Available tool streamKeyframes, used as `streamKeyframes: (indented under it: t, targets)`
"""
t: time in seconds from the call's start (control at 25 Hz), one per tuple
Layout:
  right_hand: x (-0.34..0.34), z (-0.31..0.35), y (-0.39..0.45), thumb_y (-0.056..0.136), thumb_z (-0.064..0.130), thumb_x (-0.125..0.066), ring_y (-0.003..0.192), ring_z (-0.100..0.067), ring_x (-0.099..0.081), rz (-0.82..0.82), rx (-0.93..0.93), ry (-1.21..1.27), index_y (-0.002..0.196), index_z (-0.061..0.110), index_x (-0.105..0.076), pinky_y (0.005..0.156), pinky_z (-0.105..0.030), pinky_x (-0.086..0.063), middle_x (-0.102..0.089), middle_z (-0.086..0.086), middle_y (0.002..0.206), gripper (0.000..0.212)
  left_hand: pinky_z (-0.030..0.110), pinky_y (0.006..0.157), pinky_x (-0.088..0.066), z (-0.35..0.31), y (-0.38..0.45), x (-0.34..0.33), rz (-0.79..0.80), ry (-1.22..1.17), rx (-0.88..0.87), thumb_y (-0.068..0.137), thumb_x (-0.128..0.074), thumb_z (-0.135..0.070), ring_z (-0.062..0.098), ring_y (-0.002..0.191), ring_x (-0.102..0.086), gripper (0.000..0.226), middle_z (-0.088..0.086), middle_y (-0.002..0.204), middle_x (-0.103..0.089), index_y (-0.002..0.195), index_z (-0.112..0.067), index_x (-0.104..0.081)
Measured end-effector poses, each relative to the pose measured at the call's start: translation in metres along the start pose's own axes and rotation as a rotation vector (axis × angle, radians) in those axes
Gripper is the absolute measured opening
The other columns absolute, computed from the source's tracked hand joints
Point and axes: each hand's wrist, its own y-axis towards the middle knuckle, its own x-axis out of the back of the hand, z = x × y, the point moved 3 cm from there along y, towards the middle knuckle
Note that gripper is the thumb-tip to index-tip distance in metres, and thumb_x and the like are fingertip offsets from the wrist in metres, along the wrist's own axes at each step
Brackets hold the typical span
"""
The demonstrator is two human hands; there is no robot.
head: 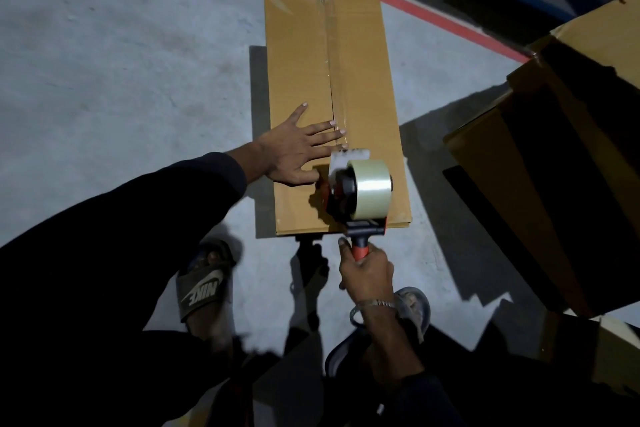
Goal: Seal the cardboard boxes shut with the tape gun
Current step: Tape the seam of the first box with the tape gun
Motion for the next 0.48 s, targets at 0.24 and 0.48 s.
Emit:
streamKeyframes:
  t: [0.24, 0.48]
  targets:
    - [0.000, -0.029, -0.039, 0.075, 0.072, -0.054, 0.063, -0.028, -0.069, -0.036, -0.025, -0.053, 0.076, 0.024, -0.059, 0.065, -0.043, -0.061, -0.067, -0.001, 0.064, 0.049, 0.072, 0.121, 0.001, -0.001, -0.003, 0.001, -0.016, -0.012, 0.008, 0.100, -0.015, -0.064, 0.021, 0.161, -0.003, 0.073, 0.000, 0.175, -0.002, 0.166, -0.038, 0.002]
    - [0.007, -0.033, -0.052, 0.075, 0.072, -0.056, 0.060, -0.030, -0.067, -0.091, -0.010, -0.101, 0.074, 0.024, -0.058, 0.061, -0.043, -0.060, -0.065, -0.001, 0.062, 0.048, 0.070, 0.122, 0.002, -0.001, -0.006, 0.003, -0.035, -0.032, 0.039, 0.101, -0.012, -0.063, 0.019, 0.161, -0.004, 0.068, -0.001, 0.174, -0.004, 0.165, -0.042, 0.001]
